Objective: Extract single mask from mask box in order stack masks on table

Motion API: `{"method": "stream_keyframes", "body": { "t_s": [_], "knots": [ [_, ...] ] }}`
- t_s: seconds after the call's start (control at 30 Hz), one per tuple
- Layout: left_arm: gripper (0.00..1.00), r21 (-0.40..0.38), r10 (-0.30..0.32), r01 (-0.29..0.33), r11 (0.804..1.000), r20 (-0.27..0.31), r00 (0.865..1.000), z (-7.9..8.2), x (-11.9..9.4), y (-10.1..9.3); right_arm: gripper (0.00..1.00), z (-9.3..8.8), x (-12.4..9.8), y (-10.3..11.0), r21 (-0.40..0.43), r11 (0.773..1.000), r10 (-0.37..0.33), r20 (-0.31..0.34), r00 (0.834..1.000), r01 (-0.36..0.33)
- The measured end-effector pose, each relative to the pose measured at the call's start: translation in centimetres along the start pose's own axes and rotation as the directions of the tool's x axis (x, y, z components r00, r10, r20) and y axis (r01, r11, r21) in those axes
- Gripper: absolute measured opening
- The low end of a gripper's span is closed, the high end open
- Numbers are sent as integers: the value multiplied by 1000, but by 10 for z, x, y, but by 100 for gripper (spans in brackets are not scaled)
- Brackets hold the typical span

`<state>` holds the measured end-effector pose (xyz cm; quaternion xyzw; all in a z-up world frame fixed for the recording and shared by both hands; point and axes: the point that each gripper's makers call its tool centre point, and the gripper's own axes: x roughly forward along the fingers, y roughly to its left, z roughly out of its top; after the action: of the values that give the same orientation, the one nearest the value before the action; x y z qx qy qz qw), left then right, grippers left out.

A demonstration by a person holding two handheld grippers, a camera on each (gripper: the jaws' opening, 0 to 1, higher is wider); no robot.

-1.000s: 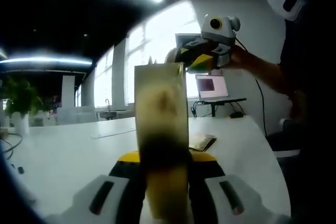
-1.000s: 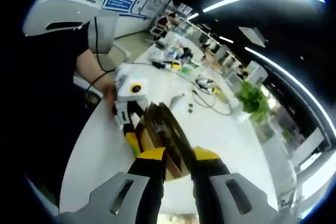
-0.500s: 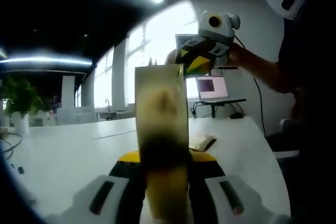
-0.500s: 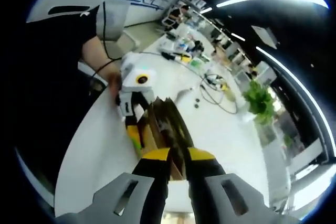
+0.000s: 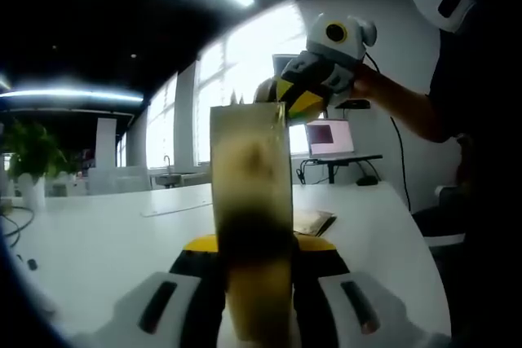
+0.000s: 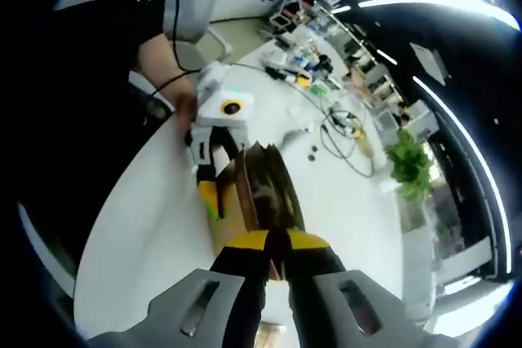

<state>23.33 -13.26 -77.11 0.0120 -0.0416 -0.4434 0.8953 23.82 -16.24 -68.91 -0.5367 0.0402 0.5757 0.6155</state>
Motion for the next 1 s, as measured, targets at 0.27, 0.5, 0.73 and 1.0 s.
{"method": "stream_keyframes", "body": {
  "t_s": [0.27, 0.5, 0.73, 1.0],
  "knots": [
    [33, 1, 1, -1, 1000, 1, 1000, 0, 0, 0, 4, 8, 6, -2, -45, 996, 73, -33, 997, -74],
    [33, 3, 2, -2, 1000, 2, 1000, 1, -1, -1, 4, 11, 11, 8, -46, 981, 183, -65, 981, -186],
    [33, 2, 5, -5, 1000, 6, 1000, 2, -1, 0, 4, 11, 17, 7, -66, 980, 182, -84, 980, -188],
    [33, 0, 5, -5, 1000, 8, 1000, 2, -1, 0, 4, 12, 17, 3, -54, 980, 186, -82, 979, -191]
  ]
}}
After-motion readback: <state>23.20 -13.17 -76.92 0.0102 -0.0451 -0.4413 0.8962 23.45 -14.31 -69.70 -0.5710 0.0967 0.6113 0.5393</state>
